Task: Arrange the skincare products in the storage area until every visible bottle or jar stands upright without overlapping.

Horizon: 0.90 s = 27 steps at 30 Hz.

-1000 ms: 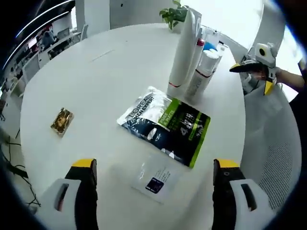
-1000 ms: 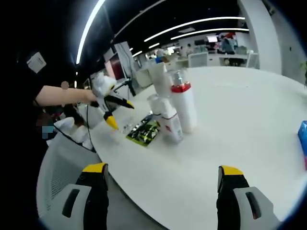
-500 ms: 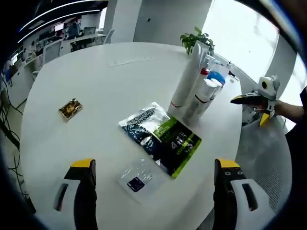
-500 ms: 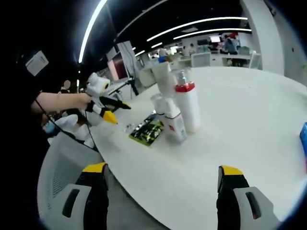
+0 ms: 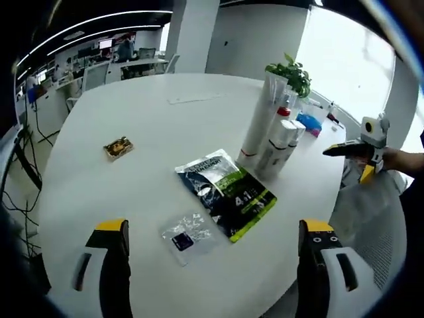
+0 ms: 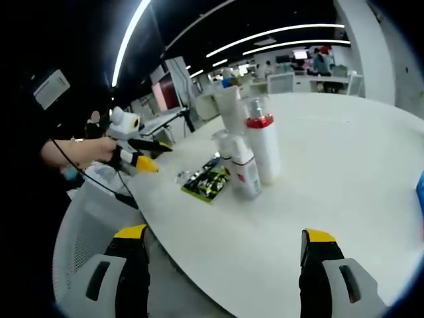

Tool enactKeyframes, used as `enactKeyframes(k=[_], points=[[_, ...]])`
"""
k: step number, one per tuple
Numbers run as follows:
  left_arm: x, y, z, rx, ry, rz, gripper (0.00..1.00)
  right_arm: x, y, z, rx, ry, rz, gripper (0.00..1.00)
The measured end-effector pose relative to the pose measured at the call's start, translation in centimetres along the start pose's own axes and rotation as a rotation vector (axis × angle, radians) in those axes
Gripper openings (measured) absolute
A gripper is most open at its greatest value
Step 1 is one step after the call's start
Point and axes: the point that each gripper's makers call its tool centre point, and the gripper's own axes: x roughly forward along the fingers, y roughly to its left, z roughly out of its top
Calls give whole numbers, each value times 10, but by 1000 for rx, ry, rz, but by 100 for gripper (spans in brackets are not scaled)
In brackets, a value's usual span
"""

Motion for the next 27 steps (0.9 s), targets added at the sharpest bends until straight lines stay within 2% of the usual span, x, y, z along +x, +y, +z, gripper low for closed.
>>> enactKeyframes(k=[4,7,11,16,19,25,27], points=[[-5,-12,-11,13,20,33,99,0,0,0,1,2,2,99],[-9,-3,-18,-35,0,66,99,0,1,0,-3,3,5,99],[-14,2,-33,-54,18,102,99,0,2,0,-7,5,9,99],[-22,11,-39,-116,-21,182,99,0,4,0,-15,7,13,99],[-25,14,-43,-113,-27,208,99,1,4,0,-21,9,17,99],[-27,8,-48,-117,-46,221,99,1,6,-2,-28,13,20,99],[-24,8,-53,-101,-33,221,99,1,6,-2,-25,12,20,99]])
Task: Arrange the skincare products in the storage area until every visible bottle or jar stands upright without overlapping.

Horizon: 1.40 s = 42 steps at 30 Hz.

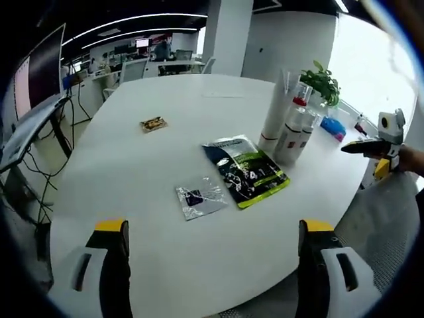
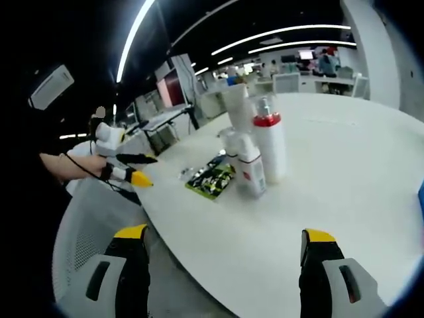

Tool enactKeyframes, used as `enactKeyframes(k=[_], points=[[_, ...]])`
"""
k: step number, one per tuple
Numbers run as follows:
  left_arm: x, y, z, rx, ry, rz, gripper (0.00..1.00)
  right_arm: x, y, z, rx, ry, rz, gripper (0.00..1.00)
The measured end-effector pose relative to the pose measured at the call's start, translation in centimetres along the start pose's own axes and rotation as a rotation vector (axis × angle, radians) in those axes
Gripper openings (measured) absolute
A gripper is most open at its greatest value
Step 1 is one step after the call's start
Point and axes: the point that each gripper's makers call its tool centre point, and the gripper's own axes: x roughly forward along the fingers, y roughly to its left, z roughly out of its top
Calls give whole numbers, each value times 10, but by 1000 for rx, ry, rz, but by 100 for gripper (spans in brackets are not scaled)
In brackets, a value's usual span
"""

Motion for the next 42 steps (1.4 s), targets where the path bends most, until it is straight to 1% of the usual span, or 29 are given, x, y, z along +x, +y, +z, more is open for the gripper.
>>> enactKeyframes(k=[1,3,9,20,23,24,26,28,31,33,36,38,40,42], points=[[1,-2,-3,2,9,-4,99,0,0,0,0,-2,0,99],[0,-8,-2,-3,8,-13,99,0,0,0,-1,-3,-3,99],[-3,-6,3,1,3,-10,99,0,0,-1,-1,1,-3,99],[-1,-5,1,19,19,-16,99,0,1,-3,-4,8,0,99],[-2,-4,8,29,22,-26,99,0,1,-2,-4,8,0,99],[-1,-2,12,37,24,-29,99,0,1,-2,-2,8,0,99],[1,4,16,48,33,-36,99,0,0,-1,0,4,-1,99],[2,3,24,85,38,-32,99,-1,0,-1,3,1,-3,99],[5,5,32,117,55,-42,99,-1,-2,1,5,-9,-8,99],[10,8,35,159,79,-59,99,-2,-2,1,7,-11,-10,99],[14,11,40,176,95,-68,99,-2,-2,1,6,-11,-11,99],[12,11,44,199,105,-77,99,-2,-2,0,6,-10,-11,99],[13,11,48,235,131,-95,99,-2,-2,0,7,-12,-12,99],[15,15,52,298,163,-105,99,-3,-2,1,14,-18,-13,99]])
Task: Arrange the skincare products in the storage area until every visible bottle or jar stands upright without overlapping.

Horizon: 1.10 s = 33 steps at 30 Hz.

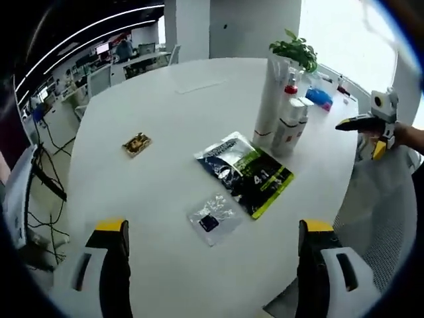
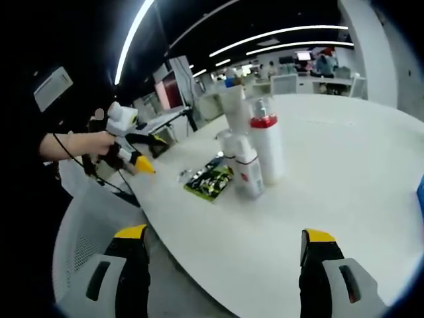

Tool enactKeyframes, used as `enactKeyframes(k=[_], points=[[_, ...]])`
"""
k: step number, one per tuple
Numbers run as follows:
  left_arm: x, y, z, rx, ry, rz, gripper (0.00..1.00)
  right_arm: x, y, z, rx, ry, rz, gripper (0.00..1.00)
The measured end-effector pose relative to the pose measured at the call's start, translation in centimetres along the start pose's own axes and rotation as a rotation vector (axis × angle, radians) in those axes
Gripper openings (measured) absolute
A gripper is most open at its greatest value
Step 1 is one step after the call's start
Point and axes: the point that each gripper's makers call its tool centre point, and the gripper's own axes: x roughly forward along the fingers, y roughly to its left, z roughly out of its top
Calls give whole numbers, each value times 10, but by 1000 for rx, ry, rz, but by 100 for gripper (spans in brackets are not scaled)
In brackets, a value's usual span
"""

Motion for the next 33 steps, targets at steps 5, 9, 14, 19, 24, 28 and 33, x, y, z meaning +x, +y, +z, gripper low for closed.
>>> enactKeyframes(k=[5,9,14,19,24,28,33], points=[[5,17,12,134,62,-18,99,0,-1,-2,1,8,-7,99],[14,29,27,166,69,-35,99,1,-2,-4,-3,19,-11,99],[30,43,34,168,97,-58,98,1,-2,-5,4,26,-10,99],[39,47,39,202,140,-87,97,1,-5,-4,13,25,-21,99],[49,64,48,232,167,-104,94,1,-7,-5,20,32,-32,99],[55,79,58,247,176,-112,92,2,-8,-7,22,42,-39,99],[65,98,65,283,205,-115,93,4,-9,-10,19,63,-45,99]])
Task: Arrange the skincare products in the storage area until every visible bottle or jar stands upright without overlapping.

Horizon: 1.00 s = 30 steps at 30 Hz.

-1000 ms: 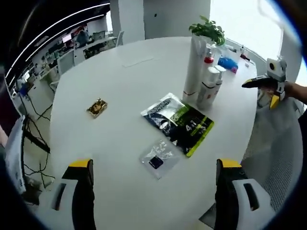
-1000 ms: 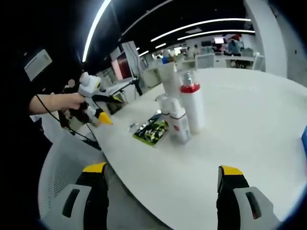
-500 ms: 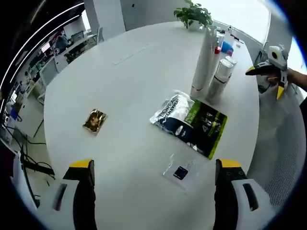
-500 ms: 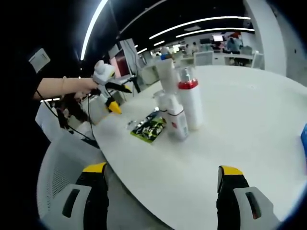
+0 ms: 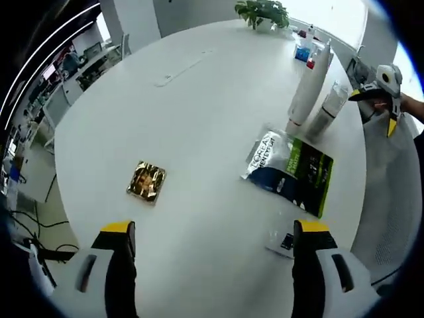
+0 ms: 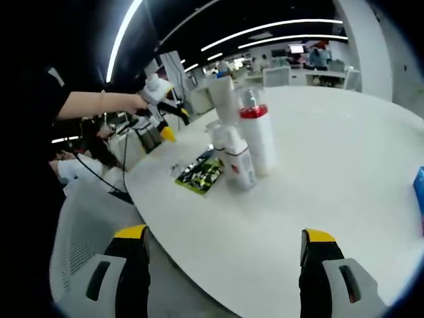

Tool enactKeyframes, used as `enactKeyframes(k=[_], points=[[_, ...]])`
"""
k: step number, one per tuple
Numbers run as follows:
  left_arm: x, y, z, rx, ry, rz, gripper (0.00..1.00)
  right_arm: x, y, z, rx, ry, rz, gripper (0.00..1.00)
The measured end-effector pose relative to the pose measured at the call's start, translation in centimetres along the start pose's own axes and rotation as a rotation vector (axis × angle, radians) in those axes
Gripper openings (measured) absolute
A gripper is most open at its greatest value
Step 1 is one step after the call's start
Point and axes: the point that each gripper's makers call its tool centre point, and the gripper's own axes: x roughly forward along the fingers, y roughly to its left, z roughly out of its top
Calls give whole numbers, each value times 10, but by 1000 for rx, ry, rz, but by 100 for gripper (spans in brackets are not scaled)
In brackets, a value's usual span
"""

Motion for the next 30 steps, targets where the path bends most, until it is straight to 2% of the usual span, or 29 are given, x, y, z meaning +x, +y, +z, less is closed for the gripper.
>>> enactKeyframes(k=[5,9,11,15,19,22,25,30], points=[[8,27,1,31,39,-15,93,1,0,-2,-1,13,0,99],[12,29,5,29,50,-25,92,-1,-2,0,34,-4,6,99],[19,35,12,36,54,-37,91,-2,-4,2,48,-17,-1,99],[30,50,15,59,76,-42,90,-1,-8,1,69,-18,-9,99],[41,64,20,64,77,-51,85,-2,-9,2,99,-27,-9,99],[47,68,23,46,76,-72,83,-2,-10,1,112,-27,-12,99],[57,80,20,51,91,-80,79,-2,-13,1,126,-28,-18,99],[65,78,18,75,117,-92,74,-2,-14,-1,135,-23,-23,99]])
